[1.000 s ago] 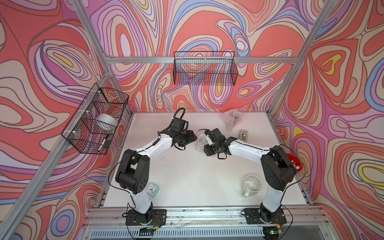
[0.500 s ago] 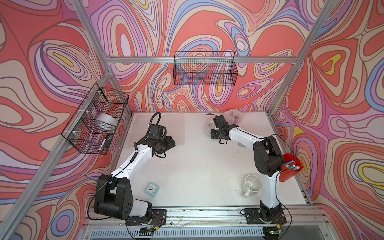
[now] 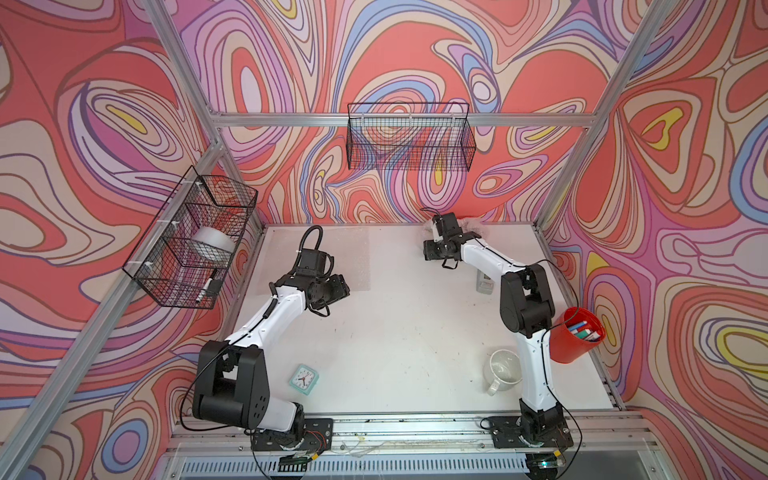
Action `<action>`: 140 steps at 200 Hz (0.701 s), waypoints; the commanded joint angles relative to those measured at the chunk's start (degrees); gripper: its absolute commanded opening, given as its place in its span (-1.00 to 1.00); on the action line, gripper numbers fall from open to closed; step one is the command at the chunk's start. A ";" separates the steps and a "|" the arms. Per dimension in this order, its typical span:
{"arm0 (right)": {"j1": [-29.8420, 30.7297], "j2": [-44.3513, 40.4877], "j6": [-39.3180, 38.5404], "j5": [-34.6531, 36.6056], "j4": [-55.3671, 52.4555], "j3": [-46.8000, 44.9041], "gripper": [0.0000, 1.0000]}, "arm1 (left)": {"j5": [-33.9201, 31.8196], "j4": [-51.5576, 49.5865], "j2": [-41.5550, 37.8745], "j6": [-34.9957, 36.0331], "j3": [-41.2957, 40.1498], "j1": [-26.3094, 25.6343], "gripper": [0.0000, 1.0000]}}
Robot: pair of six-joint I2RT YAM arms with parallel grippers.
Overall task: Wrap mugs in bubble wrap
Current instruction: Move the bubble wrap to the center of the board.
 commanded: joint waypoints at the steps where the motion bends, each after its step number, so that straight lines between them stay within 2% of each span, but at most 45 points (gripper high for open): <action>1: 1.12 -14.76 5.91 4.95 -3.20 -9.82 0.25 | 1.34 2.10 -2.41 4.63 0.89 -3.50 0.42; 22: 1.19 -28.16 12.78 7.24 -6.58 -22.94 0.20 | -3.99 2.78 -3.36 7.57 0.58 -13.13 0.46; 35: 1.19 -34.02 14.37 6.91 -10.21 -27.92 0.18 | -8.89 0.92 -2.21 7.06 0.40 -16.06 0.42; 51: 1.29 -38.72 15.06 3.07 -13.62 -31.38 0.13 | -14.48 0.30 -0.01 5.66 -0.31 -15.46 0.35; 68: 1.49 -42.30 12.44 -3.64 -16.69 -32.13 0.09 | -14.81 -0.01 4.40 6.58 2.88 -11.79 0.32; 90: 2.46 -43.01 12.74 -0.89 -31.60 -28.42 0.08 | -16.24 -2.79 14.10 9.58 11.71 -7.91 0.36; 101: 3.52 -43.64 13.64 0.84 -36.82 -28.17 0.09 | -14.92 -3.52 19.32 11.19 16.07 -7.07 0.39; 125: 4.90 -47.99 17.01 2.49 -39.43 -30.57 0.09 | -11.98 -5.94 28.54 14.49 24.70 -7.01 0.46; 140: 4.90 -49.18 17.96 1.86 -39.67 -31.86 0.09 | -7.98 -6.15 32.22 15.89 28.34 -7.04 0.46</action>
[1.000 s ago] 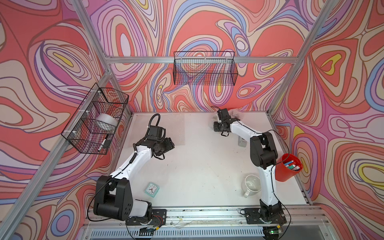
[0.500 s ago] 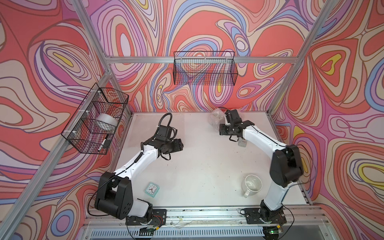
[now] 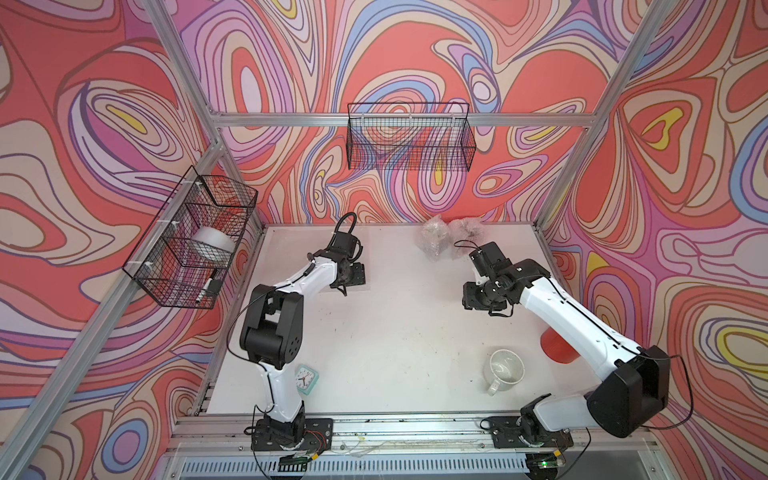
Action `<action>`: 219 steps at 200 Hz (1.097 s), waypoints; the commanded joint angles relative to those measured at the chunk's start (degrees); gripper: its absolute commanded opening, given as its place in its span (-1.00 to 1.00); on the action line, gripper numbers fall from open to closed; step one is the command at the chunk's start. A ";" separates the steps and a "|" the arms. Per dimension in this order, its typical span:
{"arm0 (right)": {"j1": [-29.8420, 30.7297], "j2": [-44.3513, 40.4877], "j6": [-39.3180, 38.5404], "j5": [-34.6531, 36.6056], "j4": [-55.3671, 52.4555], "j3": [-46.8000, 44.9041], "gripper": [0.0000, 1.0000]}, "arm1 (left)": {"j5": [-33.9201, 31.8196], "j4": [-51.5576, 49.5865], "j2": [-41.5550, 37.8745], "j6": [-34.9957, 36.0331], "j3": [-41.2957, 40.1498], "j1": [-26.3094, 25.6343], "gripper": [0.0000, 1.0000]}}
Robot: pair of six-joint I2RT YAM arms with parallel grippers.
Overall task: Wrap mugs in bubble wrap
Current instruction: Move the bubble wrap to the center of the board.
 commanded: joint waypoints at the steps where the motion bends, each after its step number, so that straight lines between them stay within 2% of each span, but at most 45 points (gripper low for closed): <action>1: 0.23 -3.81 3.38 1.04 -6.33 -1.61 0.09 | 4.81 -4.37 4.54 4.65 5.29 -0.53 0.46; 15: 0.21 -4.44 3.92 1.04 -6.48 -2.51 0.09 | 6.38 -5.55 7.40 6.05 8.49 -1.06 0.43; 63: 0.17 -5.78 4.12 1.87 -6.66 -3.25 0.09 | 0.37 -12.01 15.12 8.88 16.59 -4.01 0.29; 120: 0.15 -6.30 3.93 0.73 -6.08 -2.72 0.08 | -5.62 -15.37 18.31 7.74 17.02 -4.53 0.14; 145: 0.23 -6.48 3.95 0.34 -5.76 -2.38 0.06 | -5.96 -16.37 19.84 7.09 17.47 -4.53 -0.13; 174: 0.15 -7.56 4.25 1.65 -4.83 -2.20 0.04 | -5.13 -15.00 18.70 4.50 13.83 -4.95 -0.67; 194: 0.16 -9.04 4.88 4.14 -3.57 -2.15 -0.02 | -1.68 -12.29 16.04 1.35 9.59 -6.49 -1.00; 219: 0.14 -10.43 5.89 7.56 -3.45 -1.85 -0.12 | -0.17 -12.51 12.92 -4.24 7.14 -10.67 -1.00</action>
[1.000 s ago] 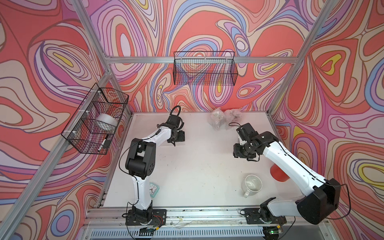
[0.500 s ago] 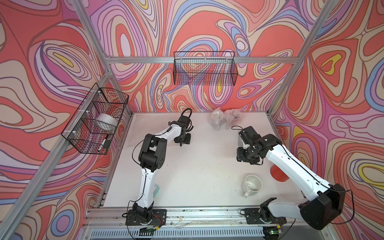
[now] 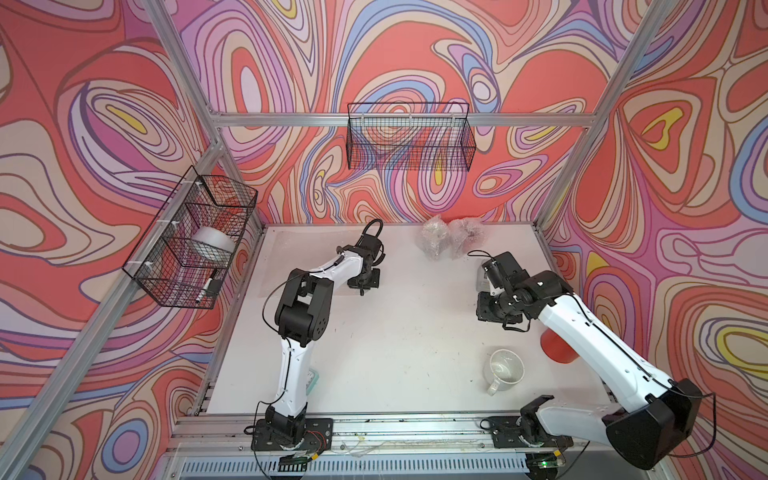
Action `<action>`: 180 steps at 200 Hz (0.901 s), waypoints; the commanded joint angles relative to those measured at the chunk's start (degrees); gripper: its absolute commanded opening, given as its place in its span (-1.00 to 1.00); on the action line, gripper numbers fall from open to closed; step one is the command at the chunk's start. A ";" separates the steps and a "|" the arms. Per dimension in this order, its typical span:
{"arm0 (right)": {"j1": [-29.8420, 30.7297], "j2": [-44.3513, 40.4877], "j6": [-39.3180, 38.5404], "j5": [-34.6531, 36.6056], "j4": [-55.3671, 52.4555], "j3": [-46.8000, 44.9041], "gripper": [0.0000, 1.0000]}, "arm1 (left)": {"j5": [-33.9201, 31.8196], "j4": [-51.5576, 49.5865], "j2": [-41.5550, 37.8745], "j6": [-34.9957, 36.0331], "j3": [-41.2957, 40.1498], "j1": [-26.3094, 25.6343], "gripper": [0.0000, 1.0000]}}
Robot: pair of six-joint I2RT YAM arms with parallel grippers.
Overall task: Wrap mugs in bubble wrap
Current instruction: Move the bubble wrap to the center of the board.
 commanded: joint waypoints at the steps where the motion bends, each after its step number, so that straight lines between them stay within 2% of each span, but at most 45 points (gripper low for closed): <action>1: 0.05 -1.82 1.48 4.67 0.84 1.08 -0.13 | 3.15 -4.37 -0.70 -6.61 -4.28 -4.36 -1.00; 16: 0.08 -2.70 2.09 6.36 1.25 0.83 -0.15 | 5.59 -2.68 -4.02 -11.96 -7.29 -8.20 -1.00; 33: 0.06 -3.52 8.72 10.61 2.22 -0.44 -0.29 | 6.05 -2.23 -6.76 -17.65 -8.86 -14.30 -1.00; 40: 0.05 -3.61 10.71 9.79 2.30 -0.37 -0.30 | 6.15 -2.42 -7.33 -19.82 -8.96 -16.92 -1.00; 54: 0.03 -4.32 9.04 6.44 2.39 0.18 -0.24 | 7.25 -2.30 -8.00 -24.65 -9.33 -21.35 -1.00; 70: 0.08 -4.85 11.73 8.53 -1.21 -0.09 -0.33 | 9.10 -0.24 -8.65 -28.47 -10.39 -25.38 -1.00; 93: 0.07 -5.21 14.80 8.69 -7.38 -0.91 -0.31 | 11.55 2.33 -8.81 -30.88 -10.46 -29.66 -1.00; 113: 0.07 -5.59 16.22 6.05 -11.62 -1.90 -0.23 | 11.82 3.98 -10.04 -31.29 -10.59 -31.16 -0.61; 121: 0.12 -5.41 16.91 4.67 -14.05 -1.85 -0.19 | 11.67 4.90 -11.34 -31.29 -11.02 -31.28 -0.38; 136: 3.61 -6.36 20.47 3.93 -17.68 -2.27 -0.09 | 9.95 6.29 -14.80 -30.28 -11.90 -31.23 -0.11; 160: 12.82 -7.32 30.90 2.91 -21.60 -3.76 -0.03 | 4.13 6.83 -20.48 -27.00 -12.90 -30.80 0.07; 180: 20.75 -7.66 40.11 2.48 -23.16 -5.26 -0.02 | 2.99 9.30 -23.79 -24.75 -15.16 -28.93 0.09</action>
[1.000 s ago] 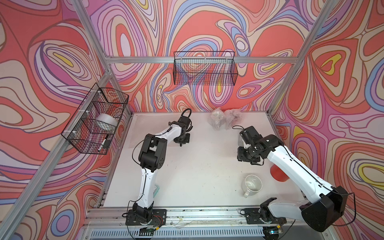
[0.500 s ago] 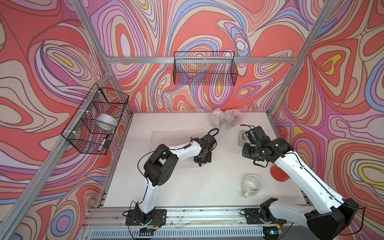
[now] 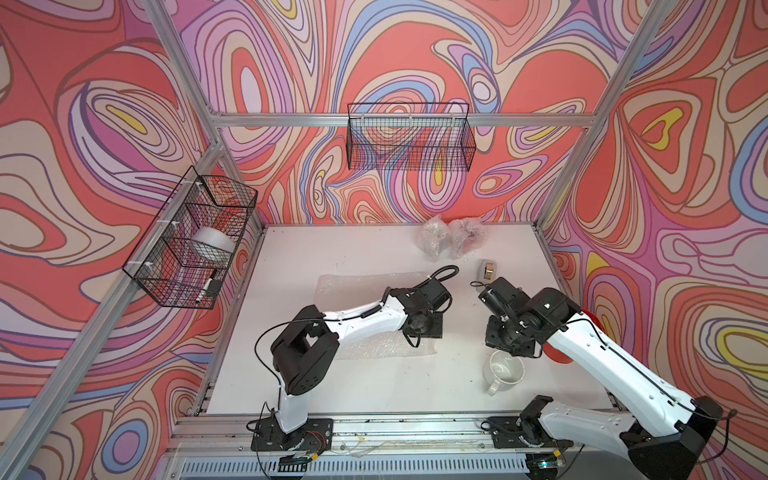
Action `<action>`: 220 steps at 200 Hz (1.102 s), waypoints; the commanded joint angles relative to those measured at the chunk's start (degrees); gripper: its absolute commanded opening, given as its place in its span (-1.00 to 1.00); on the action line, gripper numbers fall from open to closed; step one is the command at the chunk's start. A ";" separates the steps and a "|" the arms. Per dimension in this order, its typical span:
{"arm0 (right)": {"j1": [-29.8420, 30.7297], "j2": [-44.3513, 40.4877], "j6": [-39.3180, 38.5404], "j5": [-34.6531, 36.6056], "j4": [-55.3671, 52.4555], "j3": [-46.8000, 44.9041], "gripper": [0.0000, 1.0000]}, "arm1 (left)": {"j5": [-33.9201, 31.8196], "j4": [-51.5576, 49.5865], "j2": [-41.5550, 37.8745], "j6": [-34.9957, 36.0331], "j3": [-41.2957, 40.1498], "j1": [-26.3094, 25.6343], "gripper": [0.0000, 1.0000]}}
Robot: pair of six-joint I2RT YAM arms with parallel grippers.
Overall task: Wrap mugs in bubble wrap
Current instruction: Move the bubble wrap to the center of the board, then pick up the mug from the center of the board.
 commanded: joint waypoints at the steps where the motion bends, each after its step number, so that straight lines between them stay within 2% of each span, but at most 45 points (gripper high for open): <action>1: 7.60 -1.00 14.04 -1.03 -5.97 -1.82 -0.02 | -4.47 3.41 -4.92 2.79 -2.31 2.08 0.09; 24: 15.54 0.11 23.52 -1.31 -5.77 -4.28 0.02 | -2.07 4.81 -7.09 4.75 -4.79 5.54 0.15; 45: 18.98 1.51 28.13 -1.63 -3.73 -7.01 0.03 | -0.89 5.21 -9.52 6.93 -7.27 8.73 0.18; 101: 19.44 1.71 32.01 -3.32 1.94 -15.48 0.05 | 0.87 5.85 -16.39 9.36 -14.56 16.63 0.21; 149: 19.27 0.48 35.04 0.00 6.74 -20.94 0.00 | 1.12 5.84 -17.99 9.85 -17.22 18.97 0.21; 178: 18.93 0.58 36.44 6.66 7.06 -22.38 -0.24 | 3.01 7.10 -19.85 8.98 -19.82 22.77 0.20; 220: 18.85 3.19 30.68 17.09 2.58 -13.74 -0.94 | 5.86 7.61 -24.49 8.48 -23.18 30.83 0.19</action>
